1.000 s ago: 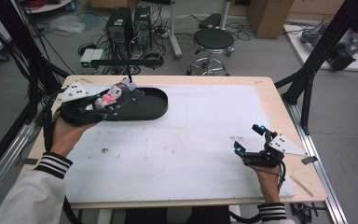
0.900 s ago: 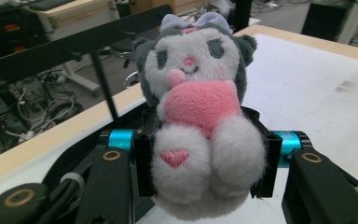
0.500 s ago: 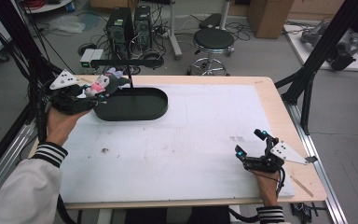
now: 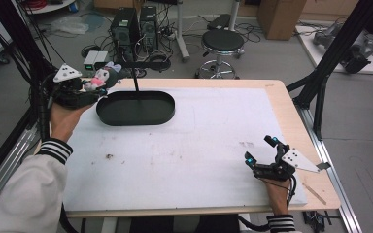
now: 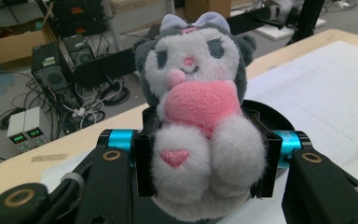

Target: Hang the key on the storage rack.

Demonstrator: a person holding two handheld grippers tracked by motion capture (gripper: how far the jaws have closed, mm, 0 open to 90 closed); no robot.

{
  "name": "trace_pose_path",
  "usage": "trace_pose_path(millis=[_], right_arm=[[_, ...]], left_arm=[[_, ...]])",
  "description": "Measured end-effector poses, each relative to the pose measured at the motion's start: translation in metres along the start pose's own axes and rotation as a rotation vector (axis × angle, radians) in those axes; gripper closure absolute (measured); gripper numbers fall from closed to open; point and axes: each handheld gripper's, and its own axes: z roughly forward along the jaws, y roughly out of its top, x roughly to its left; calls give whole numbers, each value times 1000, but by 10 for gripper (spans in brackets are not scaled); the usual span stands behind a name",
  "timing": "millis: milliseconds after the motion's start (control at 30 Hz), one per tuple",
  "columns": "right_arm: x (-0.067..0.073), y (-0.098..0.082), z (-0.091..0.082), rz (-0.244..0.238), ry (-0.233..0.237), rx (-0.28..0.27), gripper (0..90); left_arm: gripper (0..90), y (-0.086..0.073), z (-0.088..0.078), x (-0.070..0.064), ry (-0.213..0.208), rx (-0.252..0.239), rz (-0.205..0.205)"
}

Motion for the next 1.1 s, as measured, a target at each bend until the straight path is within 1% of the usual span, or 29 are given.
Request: trace_pose_path(millis=[100, 200, 267, 367, 467, 633, 733, 933, 1000, 1100], right_arm=[[1, -2, 0, 8, 3, 2, 3], [0, -3, 0, 0, 0, 2, 3], [0, -4, 0, 4, -1, 3, 4], [0, -5, 0, 10, -3, 4, 4], [0, -6, 0, 8, -3, 6, 4], [0, -7, 0, 10, -5, 8, 4], [0, -7, 0, 5, -5, 6, 4], [1, -7, 0, 9, -4, 4, 4], [0, -7, 0, 1, -8, 2, 4], [0, -7, 0, 3, -5, -1, 4]], left_arm=[[549, -1, 3, 2, 10, 4, -6], [549, -2, 5, 5, 18, 1, -14], [549, -1, 7, 7, 21, 2, -21], [549, 3, 10, 9, 25, -1, -22], [549, 9, 13, 10, 30, 3, -12], [549, 16, 19, 8, 25, 2, -9], [549, 19, 22, 7, 24, 12, -4], [549, 25, 28, 5, 25, 0, -8], [549, 27, 30, 5, 26, -1, -6], [549, 30, 32, 4, 36, -11, -8]])
